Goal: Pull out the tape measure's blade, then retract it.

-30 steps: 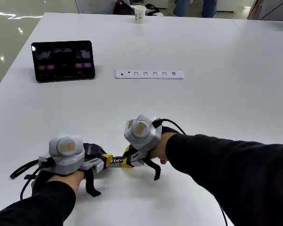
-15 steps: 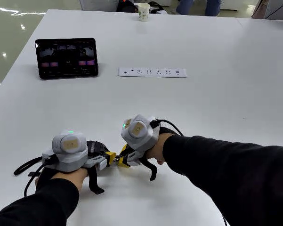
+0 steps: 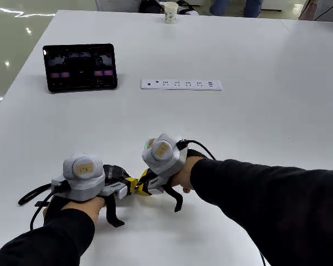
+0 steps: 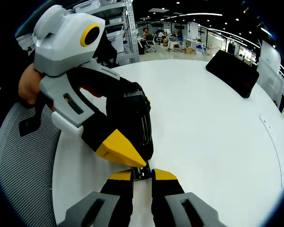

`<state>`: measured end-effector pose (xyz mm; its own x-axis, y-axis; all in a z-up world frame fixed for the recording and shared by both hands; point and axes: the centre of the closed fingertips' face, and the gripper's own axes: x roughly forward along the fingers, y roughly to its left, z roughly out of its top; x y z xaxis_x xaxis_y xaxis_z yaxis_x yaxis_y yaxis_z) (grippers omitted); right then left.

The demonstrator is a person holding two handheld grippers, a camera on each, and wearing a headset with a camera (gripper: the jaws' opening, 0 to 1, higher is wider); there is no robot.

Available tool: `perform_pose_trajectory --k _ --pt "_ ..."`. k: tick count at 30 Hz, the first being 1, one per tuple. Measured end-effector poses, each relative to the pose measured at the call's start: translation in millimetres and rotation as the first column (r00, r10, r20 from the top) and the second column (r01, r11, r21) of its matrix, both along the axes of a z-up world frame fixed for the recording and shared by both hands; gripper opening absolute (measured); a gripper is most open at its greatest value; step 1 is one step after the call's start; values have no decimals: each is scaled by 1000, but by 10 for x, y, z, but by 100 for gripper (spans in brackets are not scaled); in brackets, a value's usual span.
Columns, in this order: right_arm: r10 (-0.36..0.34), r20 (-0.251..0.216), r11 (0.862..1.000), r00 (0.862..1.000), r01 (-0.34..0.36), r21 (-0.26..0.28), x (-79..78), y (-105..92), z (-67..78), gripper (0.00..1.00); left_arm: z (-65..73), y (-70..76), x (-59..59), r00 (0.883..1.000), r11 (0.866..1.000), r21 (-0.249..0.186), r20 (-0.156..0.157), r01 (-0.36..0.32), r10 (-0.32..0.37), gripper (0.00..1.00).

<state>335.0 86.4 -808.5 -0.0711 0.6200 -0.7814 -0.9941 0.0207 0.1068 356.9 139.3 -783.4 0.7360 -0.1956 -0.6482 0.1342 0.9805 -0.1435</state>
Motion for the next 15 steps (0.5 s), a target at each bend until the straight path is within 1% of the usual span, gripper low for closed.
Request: perform_pose_trajectory --k 5,8,11,13,15 --pt "11 -1 1000 1000 -11 -5 -5 60 -20 11 3 -1 -1 1000 1000 -3 -1 1 -1 64" --pt "6 -6 1000 1000 -6 7 -1 90 -19 11 5 0 0 1000 1000 -4 1 0 0 64" --pt "8 -8 1000 1000 -8 7 -12 116 -28 11 7 0 0 1000 1000 -6 0 1 -1 64" --pt "23 -1 1000 1000 -23 8 -28 97 -3 11 7 0 5 1000 1000 -6 0 2 -2 64" --pt "13 -9 1000 1000 -13 16 -26 92 -2 11 8 -1 6 1000 1000 -6 2 2 -2 64"
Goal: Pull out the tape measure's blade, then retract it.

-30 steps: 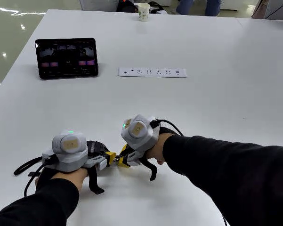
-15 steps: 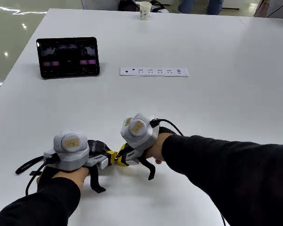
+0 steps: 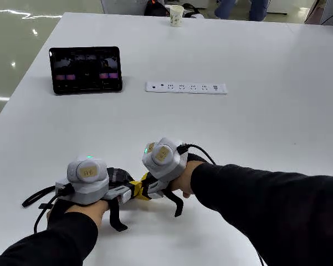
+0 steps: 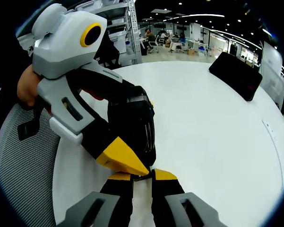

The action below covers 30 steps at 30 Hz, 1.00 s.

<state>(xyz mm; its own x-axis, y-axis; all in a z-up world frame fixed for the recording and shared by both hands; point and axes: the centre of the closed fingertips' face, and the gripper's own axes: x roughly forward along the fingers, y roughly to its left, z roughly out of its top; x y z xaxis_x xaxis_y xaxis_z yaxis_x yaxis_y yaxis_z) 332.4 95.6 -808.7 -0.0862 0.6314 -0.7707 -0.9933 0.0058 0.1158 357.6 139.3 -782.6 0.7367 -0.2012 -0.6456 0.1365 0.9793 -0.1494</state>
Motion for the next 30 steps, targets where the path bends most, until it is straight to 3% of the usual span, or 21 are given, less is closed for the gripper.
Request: perform_pose_trajectory --k 5,11,15,17,18,20,21,22,24,27,30 --pt "-4 18 1000 1000 4 3 -14 1 6 12 -1 -1 1 1000 1000 4 -1 3 -3 65" --pt "16 105 1000 994 -15 -2 -22 5 -2 13 6 -6 30 1000 1000 3 -6 17 -17 66" --pt "-16 89 1000 996 15 15 -15 -15 10 14 -2 -9 31 1000 1000 -10 -14 25 -25 67" --pt "-22 91 999 996 19 30 -4 -30 48 13 32 -28 37 1000 996 -92 -18 1 -3 67" --pt "-27 88 999 996 25 32 8 -45 70 13 40 -10 34 1000 994 -108 -27 5 -8 67" --pt "-43 85 998 995 40 42 26 -52 99 18 83 15 62 1000 995 -95 -3 14 -14 70" --pt "-63 91 997 994 58 57 52 -58 130 19 140 19 89 999 996 -88 28 29 -27 71" --pt "-70 89 996 994 65 64 61 -67 149 20 174 9 88 999 995 -92 39 38 -35 72" --pt "-85 84 994 993 79 71 62 -110 178 21 159 -80 29 995 986 -137 12 97 -96 79" --pt "-112 88 991 990 106 78 75 -193 206 22 163 -77 -16 983 981 -65 33 184 -182 84" --pt "-133 87 988 987 125 89 83 -278 238 22 157 -95 -84 978 974 -87 15 210 -209 90"
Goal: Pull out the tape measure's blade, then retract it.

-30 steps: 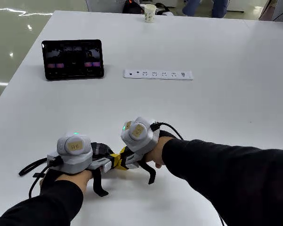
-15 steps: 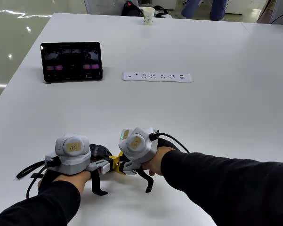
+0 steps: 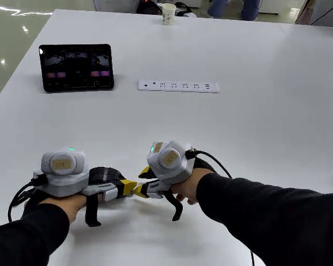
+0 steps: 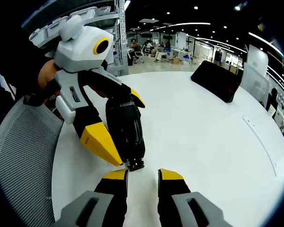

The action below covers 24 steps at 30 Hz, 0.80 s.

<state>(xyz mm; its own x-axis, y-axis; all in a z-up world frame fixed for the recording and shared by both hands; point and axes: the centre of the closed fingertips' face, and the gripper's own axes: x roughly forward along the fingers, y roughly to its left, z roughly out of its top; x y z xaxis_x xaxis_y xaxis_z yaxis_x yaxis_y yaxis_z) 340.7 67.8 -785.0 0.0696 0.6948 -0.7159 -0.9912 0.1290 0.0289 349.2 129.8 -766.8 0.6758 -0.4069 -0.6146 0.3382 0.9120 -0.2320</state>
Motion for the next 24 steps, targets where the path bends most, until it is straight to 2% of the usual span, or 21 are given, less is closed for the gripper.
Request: perform_pose_trajectory --k 2,6,7,8,9,11,13,15,16,18,19,20,21,22,23,24 --pt "-20 -3 1000 1000 20 10 -9 -70 32 23 12 15 -20 1000 1000 4 5 12 -12 94" --pt "-65 -14 997 998 65 32 -7 -198 65 26 58 -9 -74 997 997 19 16 77 -77 99" --pt "-72 -19 997 997 73 37 -17 -222 78 27 86 -25 -76 995 996 13 28 93 -93 99" --pt "-83 -26 996 996 84 42 -29 -258 95 28 140 -68 -92 993 994 -15 40 113 -112 99" --pt "-91 -28 995 995 93 48 -32 -283 111 29 166 -75 -103 992 993 -24 43 118 -117 99" --pt "-112 -37 991 993 115 67 -42 -334 150 31 208 -83 -142 988 989 -27 47 146 -145 99" --pt "-121 -34 990 992 123 72 -65 -392 178 31 247 -66 -169 982 985 -5 70 174 -173 99" --pt "-127 -29 989 991 129 74 -84 -454 196 33 212 -67 -267 978 978 -11 20 210 -210 99" --pt "-131 -26 988 991 132 75 -95 -501 208 34 202 -44 -285 976 977 -6 15 215 -215 99" --pt "-148 -27 985 989 150 83 -109 -597 236 35 190 22 -332 967 966 56 21 254 -255 99" --pt "-156 -30 983 987 158 88 -116 -634 251 36 197 26 -367 962 961 63 19 269 -271 99" --pt "-165 -34 981 986 167 93 -125 -673 263 36 213 14 -389 954 952 72 29 297 -300 99" --pt "-193 -54 975 980 198 104 -137 -727 284 36 234 22 -424 943 940 100 38 325 -330 99" --pt "-220 -90 966 971 230 120 -162 -752 310 37 243 42 -439 941 937 115 39 331 -337 99" --pt "-233 -108 959 967 246 139 -186 -794 356 38 258 62 -462 944 939 113 32 324 -330 99" --pt "-225 -94 962 970 236 134 -194 -834 361 39 270 75 -477 943 939 109 30 327 -332 99"
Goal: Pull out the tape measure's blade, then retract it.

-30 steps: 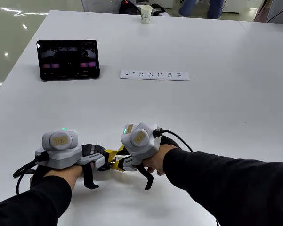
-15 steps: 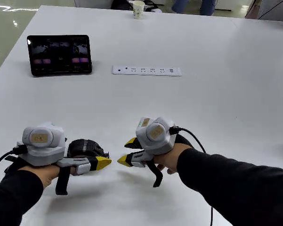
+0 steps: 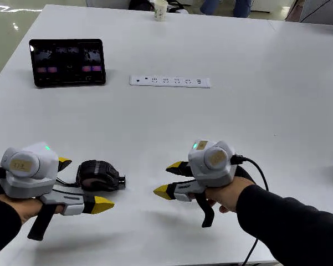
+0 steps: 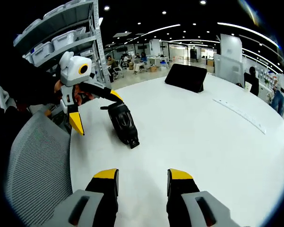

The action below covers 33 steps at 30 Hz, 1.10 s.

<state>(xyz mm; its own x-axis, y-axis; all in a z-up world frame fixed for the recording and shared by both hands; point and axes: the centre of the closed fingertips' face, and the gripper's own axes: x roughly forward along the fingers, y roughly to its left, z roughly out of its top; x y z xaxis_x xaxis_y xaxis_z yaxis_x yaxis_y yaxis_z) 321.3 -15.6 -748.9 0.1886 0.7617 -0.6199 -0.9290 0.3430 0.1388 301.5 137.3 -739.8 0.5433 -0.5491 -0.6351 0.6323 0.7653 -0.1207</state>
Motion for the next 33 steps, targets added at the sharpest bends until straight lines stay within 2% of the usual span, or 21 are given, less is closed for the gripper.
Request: perform_pose_trajectory --k 4,6,7,11,13,14,15,21,24,28,30,33 --pt "-26 4 1000 1000 26 -2 -64 -186 36 41 40 93 -70 1000 1000 0 -5 20 -20 99" --pt "-29 20 999 999 30 -25 -77 -268 26 43 50 139 -90 1000 1000 -1 -6 18 -18 99" --pt "-7 56 998 998 11 -68 -86 -335 -3 44 52 172 -117 1000 1000 -6 -20 17 -17 99" --pt "49 94 993 994 -38 -109 -199 -422 -30 46 45 282 -178 999 1000 -16 -32 9 -10 99" --pt "47 88 994 995 -37 -105 -229 -477 -29 48 39 357 -206 999 1000 -25 -37 -4 3 99" --pt "11 56 996 998 -6 -87 -233 -521 -25 49 37 412 -218 999 1000 -23 -36 -18 17 99" --pt "-9 46 997 999 13 -81 -220 -561 -23 51 39 448 -223 999 999 -21 -32 -26 25 99" --pt "-82 40 995 996 85 -60 -195 -862 48 61 42 666 -292 998 998 -18 -34 -59 58 99" --pt "-107 41 991 993 110 -71 -195 -1070 37 65 52 791 -318 997 997 -11 -27 -75 75 99" --pt "-85 79 985 993 96 -142 -211 -1319 -12 71 63 874 -354 997 997 -9 -20 -80 80 99" --pt "-99 67 984 993 108 -143 -204 -1429 -19 72 40 941 -384 997 997 28 -23 -75 75 99" --pt "-140 45 981 989 144 -127 -177 -1561 20 77 76 1005 -387 996 996 23 -16 -89 89 99"
